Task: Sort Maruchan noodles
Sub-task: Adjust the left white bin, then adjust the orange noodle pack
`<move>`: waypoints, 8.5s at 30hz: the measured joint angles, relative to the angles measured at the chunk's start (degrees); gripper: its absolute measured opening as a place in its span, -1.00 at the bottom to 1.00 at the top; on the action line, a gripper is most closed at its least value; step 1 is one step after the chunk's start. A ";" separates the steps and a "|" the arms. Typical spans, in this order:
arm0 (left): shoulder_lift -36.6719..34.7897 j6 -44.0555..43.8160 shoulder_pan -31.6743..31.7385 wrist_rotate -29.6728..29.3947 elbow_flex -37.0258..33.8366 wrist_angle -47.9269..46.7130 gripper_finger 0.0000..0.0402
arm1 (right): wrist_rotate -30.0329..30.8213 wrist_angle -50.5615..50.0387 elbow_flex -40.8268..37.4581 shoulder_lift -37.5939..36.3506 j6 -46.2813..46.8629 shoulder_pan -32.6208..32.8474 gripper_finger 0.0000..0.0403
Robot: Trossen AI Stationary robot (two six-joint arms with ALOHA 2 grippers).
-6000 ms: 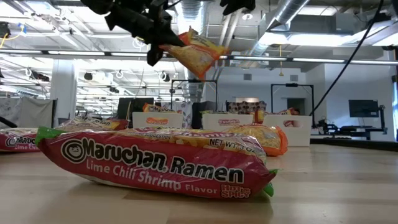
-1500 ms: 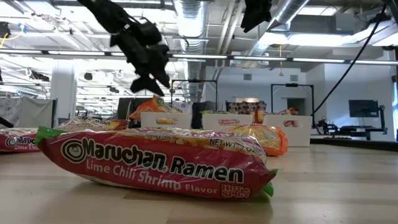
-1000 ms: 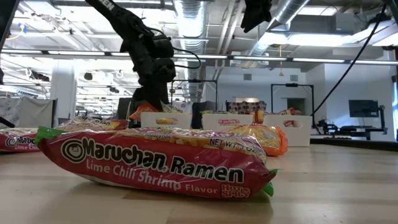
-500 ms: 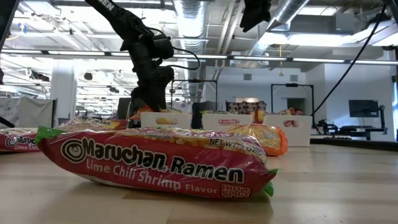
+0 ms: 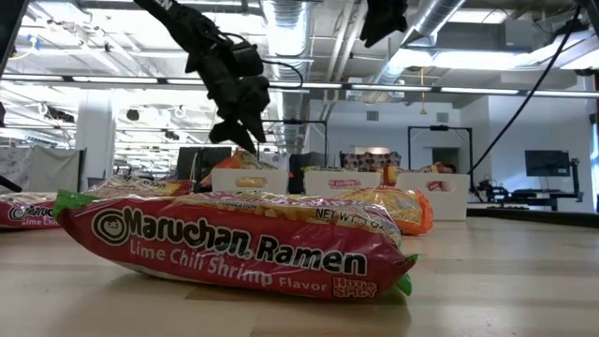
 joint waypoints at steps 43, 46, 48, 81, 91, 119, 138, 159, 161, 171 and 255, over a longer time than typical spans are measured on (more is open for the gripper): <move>9.94 6.54 -8.95 -11.17 4.62 -16.24 -0.11 | 0.04 0.02 0.00 0.02 1.53 2.09 -0.06; 9.94 6.57 -8.07 -9.07 4.62 -17.56 -0.11 | 0.04 0.02 0.00 0.02 1.53 2.09 -0.06; 9.94 6.68 -7.85 -7.00 4.62 -18.03 -0.11 | 0.04 0.02 0.00 0.02 1.53 2.09 -0.06; -5.25 17.17 -3.60 -22.61 10.84 -21.30 -0.11 | -2.77 4.76 -1.46 7.29 -10.43 2.94 -0.06; -8.40 9.58 5.29 -16.31 10.84 -24.02 -0.11 | -8.33 10.59 -1.38 13.51 -12.29 4.10 -0.06; -23.66 5.15 6.82 -14.64 10.84 -24.25 -0.11 | -15.12 33.64 -1.40 34.24 -4.10 5.44 -0.04; -23.67 5.15 6.81 -15.30 9.99 -24.96 -0.11 | -13.26 35.80 -1.38 38.47 0.03 5.29 -0.04; -23.67 6.24 6.82 -16.11 9.99 -25.03 -0.11 | -6.46 38.72 -1.38 39.45 4.69 6.87 -0.71; -23.65 6.27 6.82 -16.16 9.99 -25.02 -0.11 | -6.34 38.81 -1.38 39.45 4.67 7.17 -0.85; -23.65 7.34 6.82 -17.68 9.99 -25.08 -0.11 | -5.73 37.49 -0.51 39.21 3.15 8.06 -0.97; -23.43 8.17 6.82 -18.76 9.99 -26.57 -0.11 | -3.21 37.47 2.05 41.06 -13.47 8.20 -0.21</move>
